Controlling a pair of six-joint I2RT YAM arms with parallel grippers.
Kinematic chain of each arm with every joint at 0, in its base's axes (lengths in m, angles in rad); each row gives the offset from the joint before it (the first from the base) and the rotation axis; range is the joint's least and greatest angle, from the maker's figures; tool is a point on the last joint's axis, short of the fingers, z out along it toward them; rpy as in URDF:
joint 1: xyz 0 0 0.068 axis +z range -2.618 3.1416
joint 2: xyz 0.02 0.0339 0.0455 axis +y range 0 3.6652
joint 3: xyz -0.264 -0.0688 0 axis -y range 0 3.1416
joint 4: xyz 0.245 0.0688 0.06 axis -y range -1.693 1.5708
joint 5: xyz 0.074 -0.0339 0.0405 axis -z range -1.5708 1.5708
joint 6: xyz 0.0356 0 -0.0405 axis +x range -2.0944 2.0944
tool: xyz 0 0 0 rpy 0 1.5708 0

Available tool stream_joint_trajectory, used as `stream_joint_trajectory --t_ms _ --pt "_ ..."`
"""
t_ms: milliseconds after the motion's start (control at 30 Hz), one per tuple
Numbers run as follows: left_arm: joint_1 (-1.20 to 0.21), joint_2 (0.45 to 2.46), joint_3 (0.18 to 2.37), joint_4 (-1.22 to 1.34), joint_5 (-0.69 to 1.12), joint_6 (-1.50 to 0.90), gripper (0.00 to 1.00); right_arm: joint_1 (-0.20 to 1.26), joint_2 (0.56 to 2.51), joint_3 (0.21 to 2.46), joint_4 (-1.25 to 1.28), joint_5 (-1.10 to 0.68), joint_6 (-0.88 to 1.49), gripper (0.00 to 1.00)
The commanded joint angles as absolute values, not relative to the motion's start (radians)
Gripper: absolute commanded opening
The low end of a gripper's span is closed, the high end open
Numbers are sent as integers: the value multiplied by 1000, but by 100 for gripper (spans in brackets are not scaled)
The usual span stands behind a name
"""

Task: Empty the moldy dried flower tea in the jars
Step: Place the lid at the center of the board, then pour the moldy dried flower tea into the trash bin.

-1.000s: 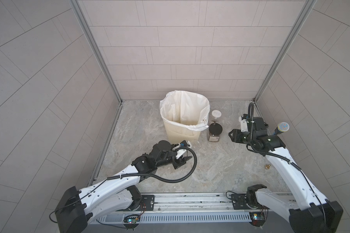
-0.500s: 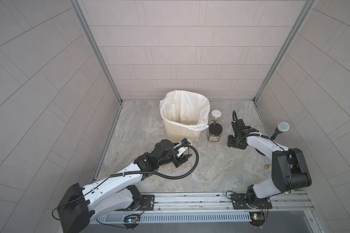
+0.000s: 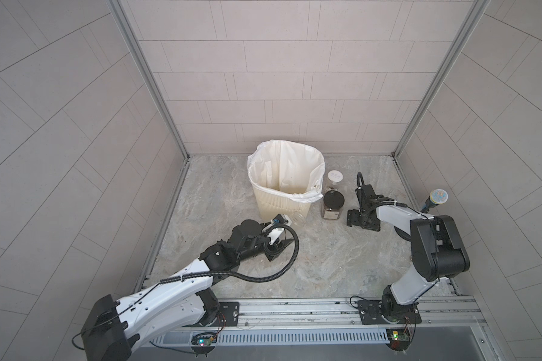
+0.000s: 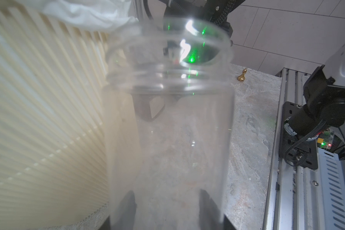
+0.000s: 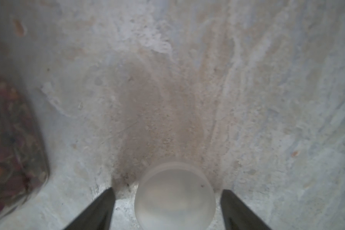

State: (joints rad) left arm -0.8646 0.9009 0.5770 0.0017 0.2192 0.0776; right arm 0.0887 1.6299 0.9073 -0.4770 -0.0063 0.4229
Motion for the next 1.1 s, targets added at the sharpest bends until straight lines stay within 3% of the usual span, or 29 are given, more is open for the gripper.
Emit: stream_joint_trajectory --t_ms 0,400,733,900,1067 --pt "-867 889 580 -3 218 67 43 86 1569 886 -495 -25 422 100" --pt "-876 830 538 20 198 37 43 110 1280 869 -538 -68 285 100" --pt "-942 906 633 2 199 43 43 109 920 827 -561 -194 404 100" --pt "-960 962 696 20 224 30 43 108 717 778 -405 -335 467 100" --pt "-983 1025 777 35 244 9 43 107 774 873 -358 -602 552 100"
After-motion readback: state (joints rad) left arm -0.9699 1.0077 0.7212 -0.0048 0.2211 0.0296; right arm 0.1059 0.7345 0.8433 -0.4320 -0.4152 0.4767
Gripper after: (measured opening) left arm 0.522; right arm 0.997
